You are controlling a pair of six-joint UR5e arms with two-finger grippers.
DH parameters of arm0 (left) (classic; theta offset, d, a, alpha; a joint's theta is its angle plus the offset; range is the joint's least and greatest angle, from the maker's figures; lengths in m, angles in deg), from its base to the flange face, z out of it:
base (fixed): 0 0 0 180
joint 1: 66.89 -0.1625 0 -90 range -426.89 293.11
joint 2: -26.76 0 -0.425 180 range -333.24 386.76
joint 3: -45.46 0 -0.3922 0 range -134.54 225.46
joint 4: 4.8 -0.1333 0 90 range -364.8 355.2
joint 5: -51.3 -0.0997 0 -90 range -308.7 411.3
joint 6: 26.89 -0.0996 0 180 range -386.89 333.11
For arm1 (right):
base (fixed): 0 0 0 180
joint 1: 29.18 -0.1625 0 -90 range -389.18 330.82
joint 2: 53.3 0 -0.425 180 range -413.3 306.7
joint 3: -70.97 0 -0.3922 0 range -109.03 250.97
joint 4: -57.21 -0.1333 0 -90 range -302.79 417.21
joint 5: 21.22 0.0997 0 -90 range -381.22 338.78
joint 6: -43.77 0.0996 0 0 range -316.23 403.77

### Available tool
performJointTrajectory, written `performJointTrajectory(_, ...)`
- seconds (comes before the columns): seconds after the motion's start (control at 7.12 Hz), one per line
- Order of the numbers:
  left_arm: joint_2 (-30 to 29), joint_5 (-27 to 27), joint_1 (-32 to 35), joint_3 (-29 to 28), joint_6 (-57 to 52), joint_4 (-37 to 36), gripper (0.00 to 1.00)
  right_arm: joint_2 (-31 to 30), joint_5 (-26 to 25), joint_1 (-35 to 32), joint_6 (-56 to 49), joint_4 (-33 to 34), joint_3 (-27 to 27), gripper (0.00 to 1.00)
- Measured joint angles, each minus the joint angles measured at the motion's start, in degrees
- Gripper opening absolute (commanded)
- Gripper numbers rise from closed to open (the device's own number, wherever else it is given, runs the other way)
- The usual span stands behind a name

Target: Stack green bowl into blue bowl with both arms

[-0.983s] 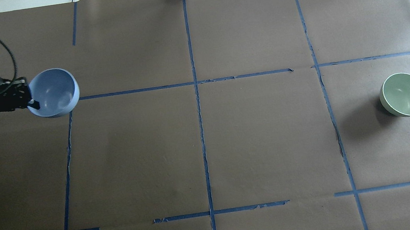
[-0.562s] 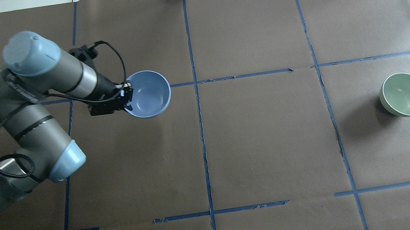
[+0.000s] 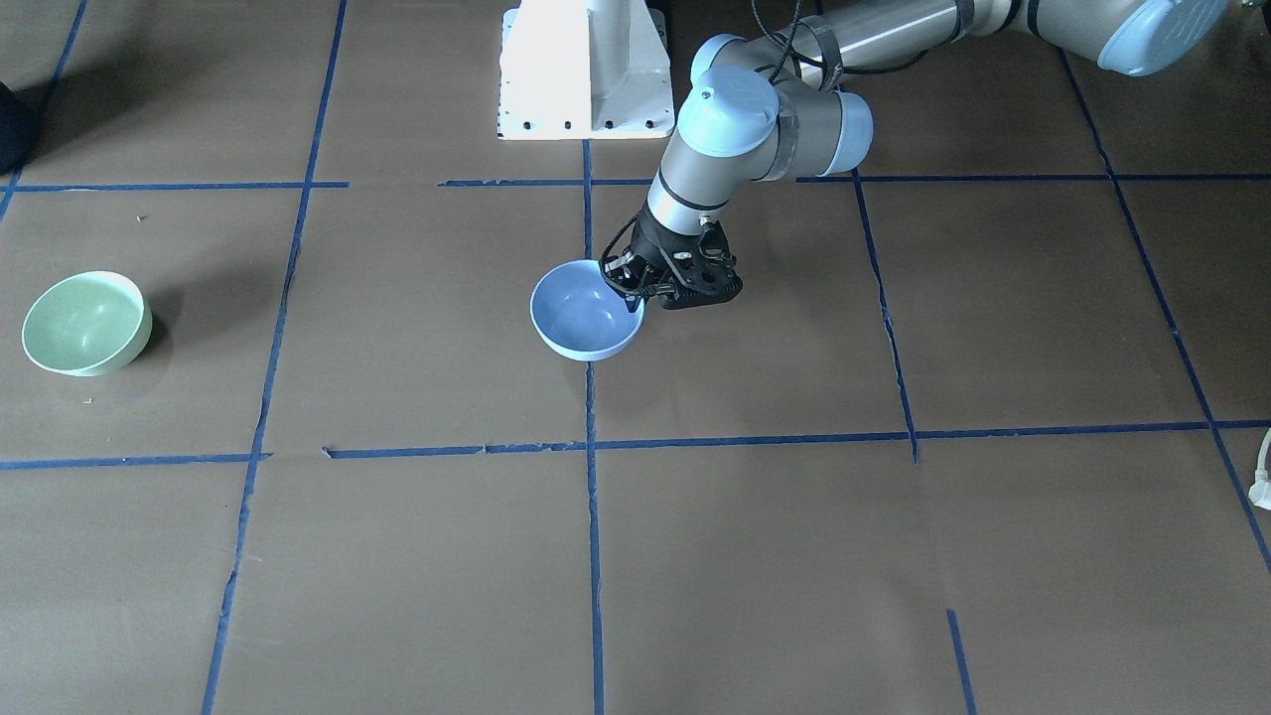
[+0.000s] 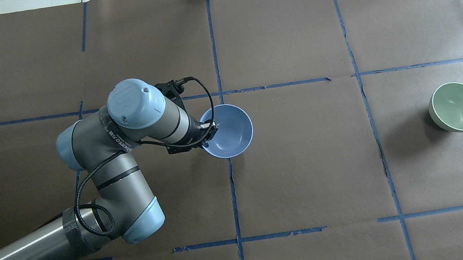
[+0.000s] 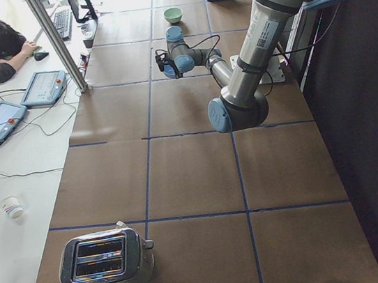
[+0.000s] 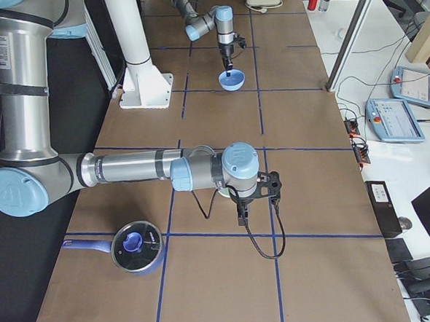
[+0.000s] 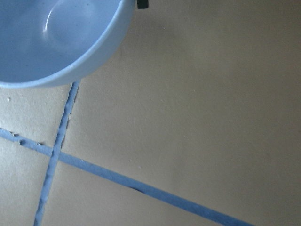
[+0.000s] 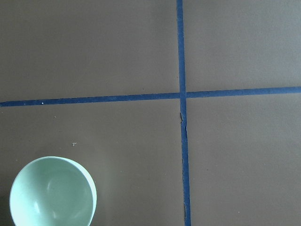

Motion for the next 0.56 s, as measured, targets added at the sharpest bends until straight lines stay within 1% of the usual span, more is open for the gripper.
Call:
performJointTrajectory(0.14,0.0,-0.4,-0.4,0.0,-0.3,0.0,1.00,-0.1,0.0,0.0,0.0,0.0,0.0,1.00)
performJointTrajectory(0.28,0.2,-0.4,-0.4,0.3,-0.6,0.0,1.00,-0.2,0.1,0.0,0.1,0.0,0.0,1.00)
performJointTrajectory(0.56,2.1,0.5,0.9,4.1,-0.8,-0.8,1.00,-0.2,0.1,0.1,0.0,0.0,0.0,1.00)
